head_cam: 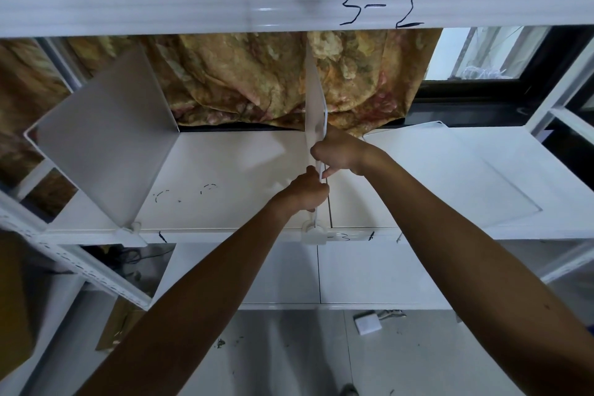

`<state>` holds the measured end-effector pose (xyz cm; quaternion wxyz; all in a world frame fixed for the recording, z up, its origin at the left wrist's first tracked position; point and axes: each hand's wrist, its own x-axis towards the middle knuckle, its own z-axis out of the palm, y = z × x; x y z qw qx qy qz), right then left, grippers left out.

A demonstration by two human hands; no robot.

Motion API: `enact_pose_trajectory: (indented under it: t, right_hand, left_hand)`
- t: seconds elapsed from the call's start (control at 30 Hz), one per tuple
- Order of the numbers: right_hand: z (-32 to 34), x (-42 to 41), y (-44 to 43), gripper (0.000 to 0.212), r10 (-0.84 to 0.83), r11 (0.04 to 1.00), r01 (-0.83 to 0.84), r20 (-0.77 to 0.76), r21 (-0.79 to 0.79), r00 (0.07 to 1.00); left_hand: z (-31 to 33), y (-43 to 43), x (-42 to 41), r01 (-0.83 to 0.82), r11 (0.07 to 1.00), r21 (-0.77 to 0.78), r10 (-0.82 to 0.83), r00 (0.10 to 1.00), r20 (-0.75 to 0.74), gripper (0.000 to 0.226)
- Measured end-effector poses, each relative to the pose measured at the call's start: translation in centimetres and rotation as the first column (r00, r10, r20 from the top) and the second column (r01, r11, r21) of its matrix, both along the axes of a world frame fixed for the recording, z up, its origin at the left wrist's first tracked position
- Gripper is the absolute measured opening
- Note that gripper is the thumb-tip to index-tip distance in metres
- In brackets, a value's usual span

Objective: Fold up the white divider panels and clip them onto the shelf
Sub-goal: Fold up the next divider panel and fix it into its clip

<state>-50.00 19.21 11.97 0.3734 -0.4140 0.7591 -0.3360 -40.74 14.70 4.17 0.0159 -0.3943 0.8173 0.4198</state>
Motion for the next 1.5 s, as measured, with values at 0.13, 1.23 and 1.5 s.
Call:
enact_pose_trajectory:
  t: [0.13, 1.23, 1.5]
  right_hand:
    - [0.1, 0.1, 0.3, 0.054, -0.001, 1.000, 0.001, 0.009, -0.006, 1.000]
    - [0.7, 1.5, -0.5, 0.014, -0.171, 0.972, 0.159, -0.053, -0.174, 0.984]
    - [1.0, 1.8, -0.6, 0.035, -0.154, 0.982, 0.145, -0.064, -0.123, 0.986]
  left_hand:
    - [-0.1, 0.1, -0.1, 0.000, 1.000, -0.005, 0.000, 1.000, -0.008, 0.053]
    - [1.8, -0.2, 0.2, 0.016, 0.999, 0.045, -0.011, 0.995, -0.104, 0.056]
    - [1.9, -0.3, 0.8, 0.075, 0.997, -0.011, -0.075, 0.993, -0.090, 0.055]
